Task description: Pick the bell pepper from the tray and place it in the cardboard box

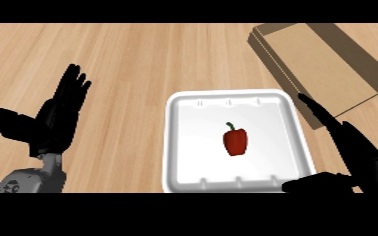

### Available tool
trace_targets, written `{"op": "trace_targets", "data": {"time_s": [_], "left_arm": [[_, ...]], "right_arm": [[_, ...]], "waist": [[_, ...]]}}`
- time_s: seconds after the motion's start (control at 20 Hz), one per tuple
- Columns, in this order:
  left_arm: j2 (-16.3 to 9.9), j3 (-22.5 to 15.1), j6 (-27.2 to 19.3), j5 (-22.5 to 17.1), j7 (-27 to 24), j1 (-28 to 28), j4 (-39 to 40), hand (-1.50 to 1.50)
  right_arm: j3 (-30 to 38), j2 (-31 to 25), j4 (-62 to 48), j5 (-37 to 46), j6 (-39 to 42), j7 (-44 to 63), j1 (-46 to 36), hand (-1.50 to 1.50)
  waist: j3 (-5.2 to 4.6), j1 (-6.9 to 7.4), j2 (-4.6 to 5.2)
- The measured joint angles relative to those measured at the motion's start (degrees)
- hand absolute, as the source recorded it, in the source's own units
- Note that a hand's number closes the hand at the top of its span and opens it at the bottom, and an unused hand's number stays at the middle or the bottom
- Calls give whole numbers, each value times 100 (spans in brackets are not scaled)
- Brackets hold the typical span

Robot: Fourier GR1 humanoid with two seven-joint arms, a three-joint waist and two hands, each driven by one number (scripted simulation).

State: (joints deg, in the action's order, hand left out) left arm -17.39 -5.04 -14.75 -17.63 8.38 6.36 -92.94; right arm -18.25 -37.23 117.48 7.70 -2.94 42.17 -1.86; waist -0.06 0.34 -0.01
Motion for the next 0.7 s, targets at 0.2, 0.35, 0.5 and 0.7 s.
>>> {"op": "trace_targets", "data": {"time_s": [0.2,0.35,0.5,0.7], "left_arm": [[105,10,-30,146,112,-26,-163,0],[162,80,54,188,98,-66,-124,0],[239,147,100,263,123,-124,-180,0],[280,230,147,337,312,-136,-338,0]], "right_arm": [[-258,504,-119,407,152,576,-412,-150],[-290,770,-319,650,306,857,-595,-150],[-338,1118,-332,842,427,1047,-623,-150],[-459,1571,-711,1193,434,888,-604,-150]], "waist": [[3,-1,-1],[4,-9,0],[5,-17,-1],[4,-19,-2]]}}
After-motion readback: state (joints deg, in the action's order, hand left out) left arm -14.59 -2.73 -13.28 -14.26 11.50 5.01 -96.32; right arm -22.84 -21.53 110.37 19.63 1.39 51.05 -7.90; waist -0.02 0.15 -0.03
